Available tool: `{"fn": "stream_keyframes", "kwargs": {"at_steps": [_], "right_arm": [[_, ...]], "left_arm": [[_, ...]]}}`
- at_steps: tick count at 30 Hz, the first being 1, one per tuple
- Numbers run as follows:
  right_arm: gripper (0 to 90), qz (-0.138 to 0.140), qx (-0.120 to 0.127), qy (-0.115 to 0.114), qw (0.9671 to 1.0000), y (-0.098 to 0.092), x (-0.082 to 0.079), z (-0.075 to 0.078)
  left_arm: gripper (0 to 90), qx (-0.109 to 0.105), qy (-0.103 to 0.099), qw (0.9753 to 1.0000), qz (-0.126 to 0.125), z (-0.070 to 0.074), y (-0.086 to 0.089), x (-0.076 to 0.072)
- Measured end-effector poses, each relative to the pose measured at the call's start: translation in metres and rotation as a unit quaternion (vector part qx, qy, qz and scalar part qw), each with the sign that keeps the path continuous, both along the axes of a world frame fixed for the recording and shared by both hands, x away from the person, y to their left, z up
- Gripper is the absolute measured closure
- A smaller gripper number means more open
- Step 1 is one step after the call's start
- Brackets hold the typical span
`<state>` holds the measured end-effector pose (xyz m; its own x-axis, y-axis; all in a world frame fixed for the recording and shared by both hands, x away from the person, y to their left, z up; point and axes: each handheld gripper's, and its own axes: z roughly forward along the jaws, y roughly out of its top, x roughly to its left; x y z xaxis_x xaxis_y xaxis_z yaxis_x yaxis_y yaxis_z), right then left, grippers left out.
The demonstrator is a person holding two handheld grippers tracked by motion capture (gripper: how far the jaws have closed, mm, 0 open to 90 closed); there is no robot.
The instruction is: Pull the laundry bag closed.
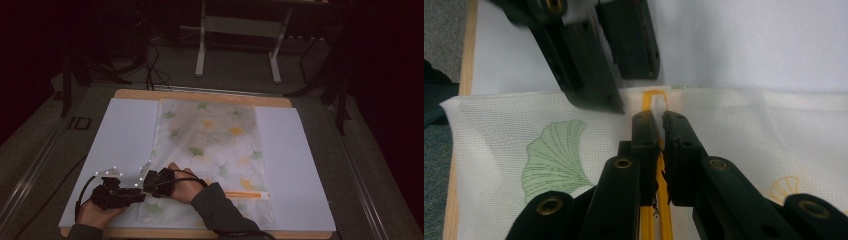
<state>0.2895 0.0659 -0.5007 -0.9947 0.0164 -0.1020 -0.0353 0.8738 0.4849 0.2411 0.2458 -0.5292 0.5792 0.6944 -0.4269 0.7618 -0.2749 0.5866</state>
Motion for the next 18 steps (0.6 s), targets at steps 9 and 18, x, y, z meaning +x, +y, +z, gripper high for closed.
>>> {"fn": "stream_keyframes", "kwargs": {"at_steps": [9,18], "right_arm": [[84.7,0.008,0.010,-0.006,0.9999,-0.002,-0.002,0.007],[84.8,0.016,0.009,-0.010,0.9998,-0.004,-0.003,0.011]], "left_arm": [[65.1,0.005,0.007,0.9996,-0.028,-0.004,-0.011,0.004],[77.9,0.005,0.006,0.9990,-0.043,-0.006,-0.014,0.008]]}}
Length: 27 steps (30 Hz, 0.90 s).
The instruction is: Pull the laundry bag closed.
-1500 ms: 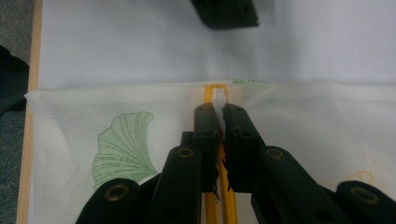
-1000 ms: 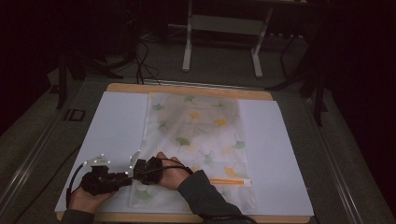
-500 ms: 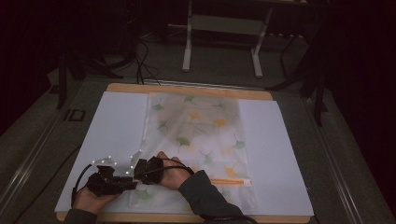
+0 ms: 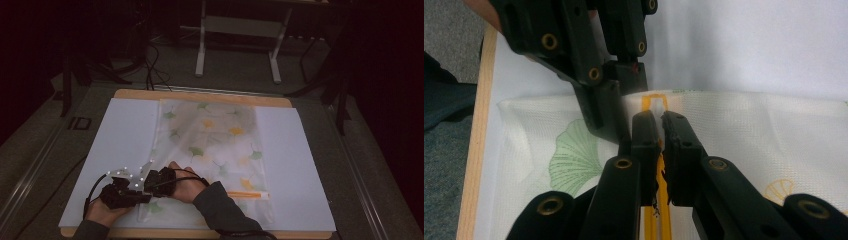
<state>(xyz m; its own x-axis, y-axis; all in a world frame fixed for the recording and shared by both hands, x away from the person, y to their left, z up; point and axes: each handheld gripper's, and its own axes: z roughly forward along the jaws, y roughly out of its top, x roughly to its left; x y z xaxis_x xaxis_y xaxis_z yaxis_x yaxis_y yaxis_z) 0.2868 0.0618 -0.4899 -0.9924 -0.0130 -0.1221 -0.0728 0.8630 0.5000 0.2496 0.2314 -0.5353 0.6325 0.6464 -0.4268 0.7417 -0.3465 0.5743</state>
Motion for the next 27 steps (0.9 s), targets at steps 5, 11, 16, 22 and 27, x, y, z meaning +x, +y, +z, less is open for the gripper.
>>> {"fn": "stream_keyframes", "kwargs": {"at_steps": [5,11,16,22,27], "right_arm": [[84.8,0.000,-0.001,0.001,1.0000,-0.002,0.000,0.000],[85.0,-0.001,-0.013,-0.003,0.9999,-0.002,0.000,-0.004],[85.8,-0.002,-0.018,0.006,0.9998,-0.002,0.001,-0.008],[90.0,-0.008,-0.018,0.005,0.9998,-0.004,0.001,-0.011],[90.0,-0.004,-0.019,-0.004,0.9998,-0.005,0.000,-0.011]], "left_arm": [[84.0,-0.003,-0.001,1.0000,-0.005,0.000,0.000,0.000],[87.9,-0.003,0.000,1.0000,-0.006,0.000,0.000,0.000],[88.5,-0.011,0.002,0.9999,-0.003,0.000,0.001,0.000],[88.7,-0.015,-0.001,0.9999,-0.006,0.001,0.002,0.000],[88.8,-0.017,0.000,0.9998,-0.006,0.001,0.002,0.000]]}}
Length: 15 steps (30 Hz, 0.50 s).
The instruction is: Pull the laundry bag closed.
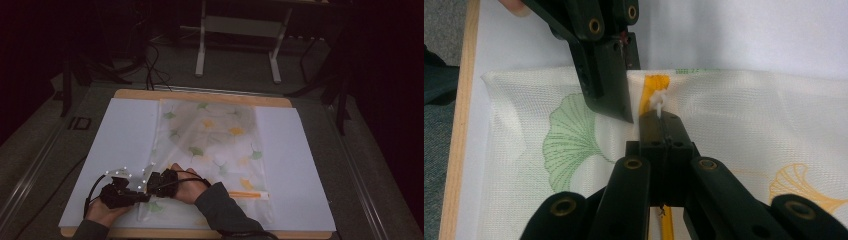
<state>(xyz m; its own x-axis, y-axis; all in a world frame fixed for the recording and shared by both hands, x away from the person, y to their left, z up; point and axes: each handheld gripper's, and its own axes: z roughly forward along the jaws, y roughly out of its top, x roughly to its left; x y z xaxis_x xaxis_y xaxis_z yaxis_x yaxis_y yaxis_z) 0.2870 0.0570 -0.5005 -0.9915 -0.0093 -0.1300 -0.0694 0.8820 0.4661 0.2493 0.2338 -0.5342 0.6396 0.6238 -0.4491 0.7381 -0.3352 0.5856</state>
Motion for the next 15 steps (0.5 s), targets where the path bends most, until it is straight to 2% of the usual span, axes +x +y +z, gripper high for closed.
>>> {"fn": "stream_keyframes", "kwargs": {"at_steps": [10,15], "right_arm": [[90.0,-0.001,0.002,-0.010,0.9999,-0.0046,-0.0027,-0.0025],[90.0,-0.003,-0.009,-0.015,0.9998,-0.0076,-0.0032,-0.0051]], "left_arm": [[88.9,-0.015,0.005,0.9999,0.000,0.0000,0.0025,0.0002],[88.9,-0.026,0.006,0.9996,0.004,0.0003,0.0055,0.0001]]}}
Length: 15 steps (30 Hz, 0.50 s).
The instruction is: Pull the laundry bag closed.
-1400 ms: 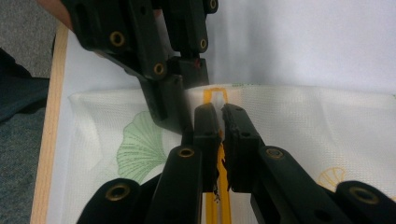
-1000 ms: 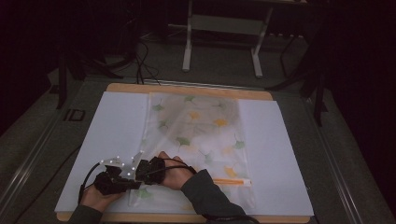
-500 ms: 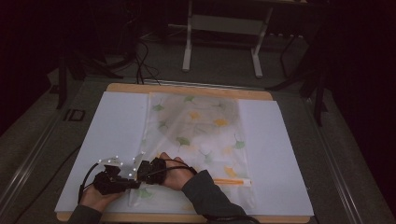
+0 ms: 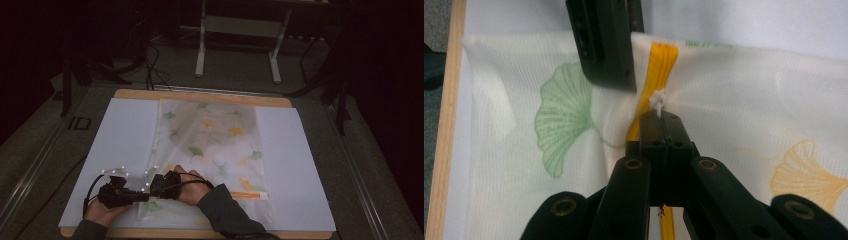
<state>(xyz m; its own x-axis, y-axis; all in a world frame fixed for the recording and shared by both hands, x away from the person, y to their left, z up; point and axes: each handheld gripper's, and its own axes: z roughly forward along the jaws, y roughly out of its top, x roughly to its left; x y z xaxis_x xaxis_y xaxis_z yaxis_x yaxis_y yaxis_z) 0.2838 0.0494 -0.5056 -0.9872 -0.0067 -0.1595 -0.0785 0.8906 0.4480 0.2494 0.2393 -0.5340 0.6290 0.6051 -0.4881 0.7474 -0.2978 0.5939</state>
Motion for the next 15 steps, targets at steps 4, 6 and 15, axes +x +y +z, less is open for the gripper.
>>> {"fn": "stream_keyframes", "kwargs": {"at_steps": [4,6,15], "right_arm": [[90.0,-0.002,-0.009,-0.005,0.9999,-0.0033,-0.0007,-0.0006],[90.0,-0.003,-0.010,-0.003,0.9999,-0.0056,-0.0002,-0.0008],[90.0,-0.003,-0.014,-0.010,0.9999,-0.0102,-0.0014,0.0010]], "left_arm": [[88.9,-0.001,-0.002,1.0000,0.000,0.0006,0.0006,0.0002],[88.9,-0.001,-0.002,1.0000,0.000,0.0006,0.0006,0.0001],[88.9,-0.007,-0.004,1.0000,0.004,0.0017,0.0033,-0.0001]]}}
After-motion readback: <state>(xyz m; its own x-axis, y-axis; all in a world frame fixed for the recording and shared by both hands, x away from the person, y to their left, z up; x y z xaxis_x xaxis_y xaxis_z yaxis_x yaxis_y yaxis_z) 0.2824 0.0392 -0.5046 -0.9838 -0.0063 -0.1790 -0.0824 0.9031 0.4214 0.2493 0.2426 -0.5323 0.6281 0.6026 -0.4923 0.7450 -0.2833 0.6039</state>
